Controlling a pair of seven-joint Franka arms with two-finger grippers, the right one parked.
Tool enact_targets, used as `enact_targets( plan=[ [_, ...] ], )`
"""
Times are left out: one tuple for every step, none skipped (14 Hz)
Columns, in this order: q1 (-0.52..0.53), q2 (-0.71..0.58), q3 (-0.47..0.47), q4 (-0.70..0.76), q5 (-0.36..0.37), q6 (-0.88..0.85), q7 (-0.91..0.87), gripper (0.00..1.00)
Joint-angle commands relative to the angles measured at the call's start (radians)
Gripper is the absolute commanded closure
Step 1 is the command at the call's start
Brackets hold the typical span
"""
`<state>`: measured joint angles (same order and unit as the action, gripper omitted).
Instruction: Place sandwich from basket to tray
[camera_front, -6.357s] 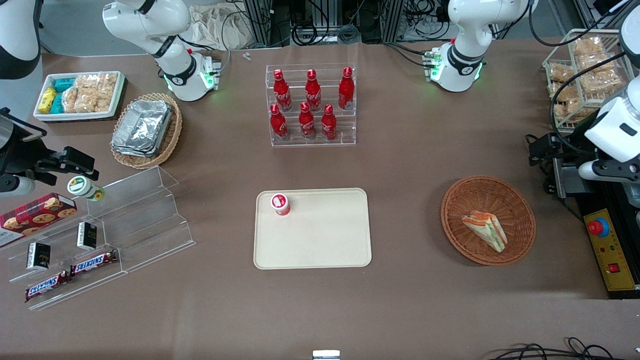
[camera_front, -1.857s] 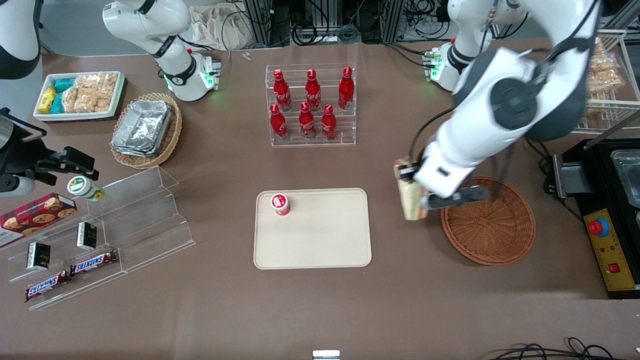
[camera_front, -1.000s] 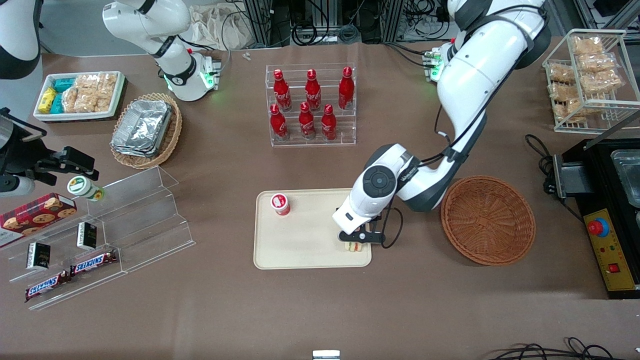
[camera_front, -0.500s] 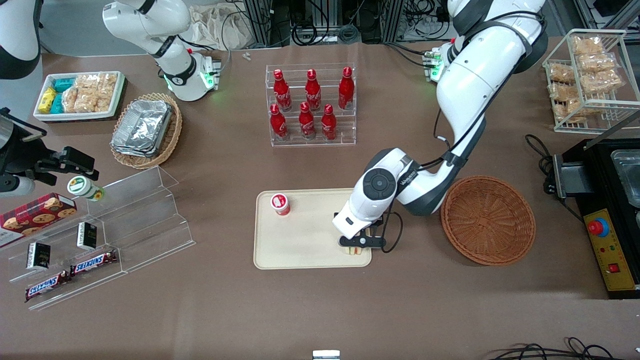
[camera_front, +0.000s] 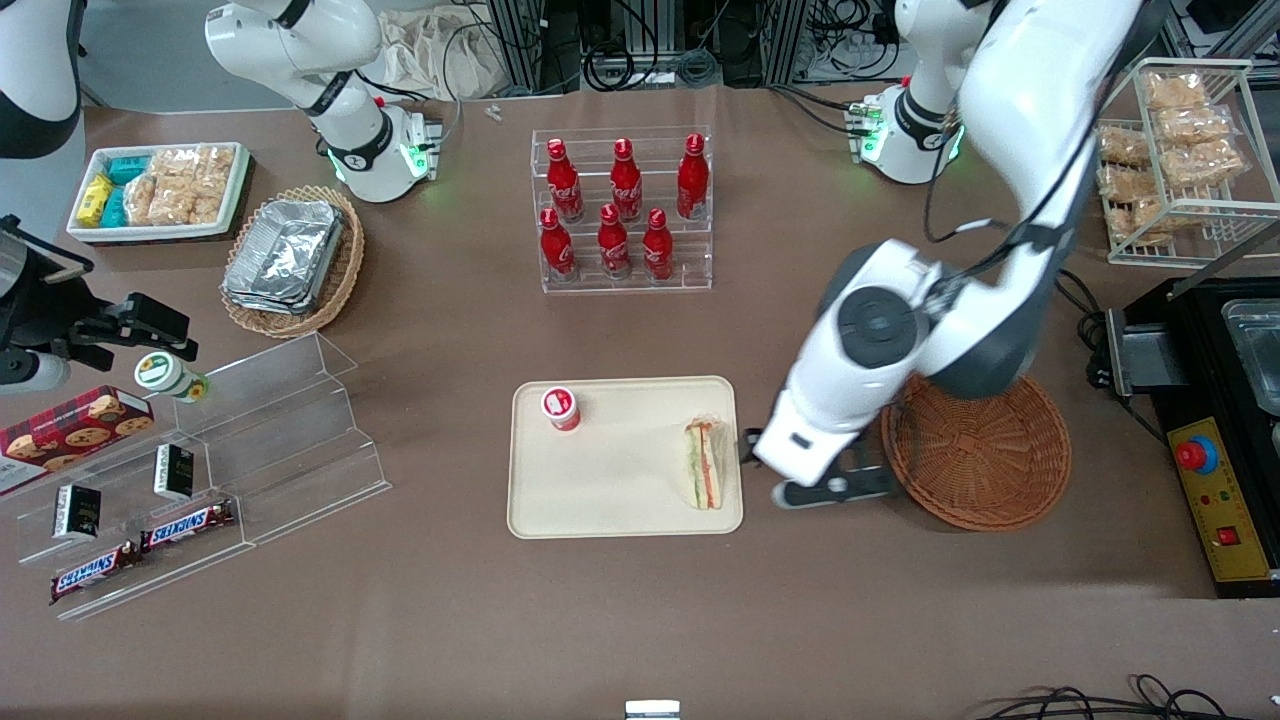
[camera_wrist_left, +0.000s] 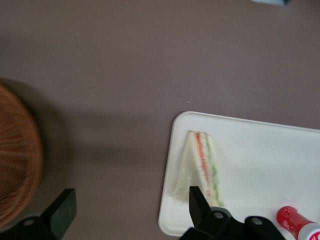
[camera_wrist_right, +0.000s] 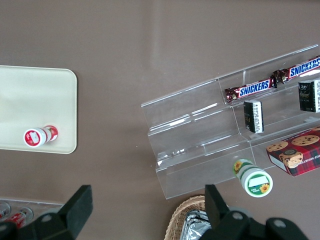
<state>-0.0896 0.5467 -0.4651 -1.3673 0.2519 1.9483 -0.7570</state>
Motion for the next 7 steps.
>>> enact_targets(
  plan=[
    [0.114, -0.176, -0.004, -0.186, -0.043, -0.005, 0.015, 0.00],
    [0.144, -0.232, -0.004, -0.237, -0.058, -0.006, 0.016, 0.00],
    [0.180, -0.278, -0.004, -0.269, -0.087, -0.009, 0.022, 0.00],
    [0.223, -0.312, -0.004, -0.280, -0.115, -0.026, 0.077, 0.00],
    [0.247, -0.345, -0.001, -0.292, -0.137, -0.093, 0.170, 0.00],
    [0.284, -0.372, -0.001, -0.297, -0.152, -0.160, 0.252, 0.00],
    [0.313, -0.404, 0.003, -0.297, -0.170, -0.193, 0.319, 0.00]
  ],
)
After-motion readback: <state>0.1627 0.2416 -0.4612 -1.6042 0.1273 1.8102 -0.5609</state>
